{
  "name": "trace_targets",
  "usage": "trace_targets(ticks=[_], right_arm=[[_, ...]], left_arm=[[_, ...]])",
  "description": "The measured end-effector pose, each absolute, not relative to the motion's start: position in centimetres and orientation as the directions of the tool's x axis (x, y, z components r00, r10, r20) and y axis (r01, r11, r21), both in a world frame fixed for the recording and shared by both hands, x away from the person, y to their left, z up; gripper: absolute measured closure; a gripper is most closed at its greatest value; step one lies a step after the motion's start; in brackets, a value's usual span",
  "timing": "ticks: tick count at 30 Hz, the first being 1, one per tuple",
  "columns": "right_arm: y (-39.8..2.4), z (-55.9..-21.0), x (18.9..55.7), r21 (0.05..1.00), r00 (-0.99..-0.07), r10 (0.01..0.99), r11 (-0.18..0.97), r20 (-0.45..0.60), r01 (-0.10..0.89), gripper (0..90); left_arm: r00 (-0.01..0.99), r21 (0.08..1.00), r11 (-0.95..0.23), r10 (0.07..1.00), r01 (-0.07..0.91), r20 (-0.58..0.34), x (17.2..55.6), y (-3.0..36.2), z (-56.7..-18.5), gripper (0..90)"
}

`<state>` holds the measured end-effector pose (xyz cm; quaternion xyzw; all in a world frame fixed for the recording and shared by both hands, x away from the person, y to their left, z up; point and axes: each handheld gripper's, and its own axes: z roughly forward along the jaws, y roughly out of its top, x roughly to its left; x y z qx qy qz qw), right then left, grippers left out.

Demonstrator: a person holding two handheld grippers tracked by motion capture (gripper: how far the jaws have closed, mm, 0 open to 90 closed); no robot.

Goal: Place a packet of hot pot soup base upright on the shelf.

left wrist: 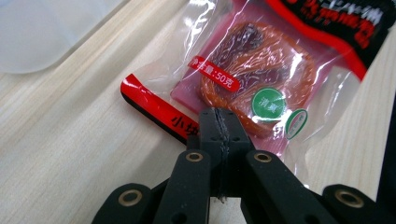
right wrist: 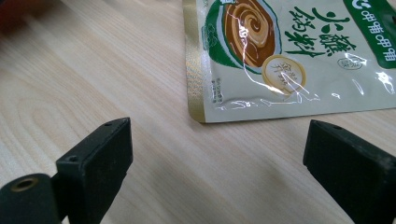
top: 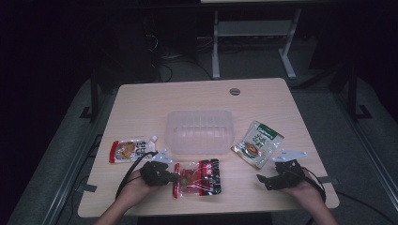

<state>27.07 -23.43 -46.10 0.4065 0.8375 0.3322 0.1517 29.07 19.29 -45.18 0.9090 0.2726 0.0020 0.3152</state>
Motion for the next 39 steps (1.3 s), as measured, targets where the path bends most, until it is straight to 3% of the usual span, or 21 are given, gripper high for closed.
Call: trace_targets(ticks=[12,23,39], right_arm=[[-21.8,-44.7,26.6,0.699,-0.671,0.738,0.441,0.075,0.563,7.6],[-17.1,-43.5,27.7,0.751,-0.746,0.646,0.411,0.161,0.518,8.0],[-11.1,-43.1,29.6,0.764,-0.8,0.566,0.422,0.199,0.488,8.3]], left_arm=[[0.856,0.57,-0.665,0.496,0.483,-0.146,28.9,19.2,-45.3,89.5],[0.859,0.568,-0.673,0.494,0.474,-0.132,28.8,19.1,-45.3,89.5],[0.86,0.575,-0.667,0.492,0.474,-0.138,28.9,19.1,-45.4,89.5]])
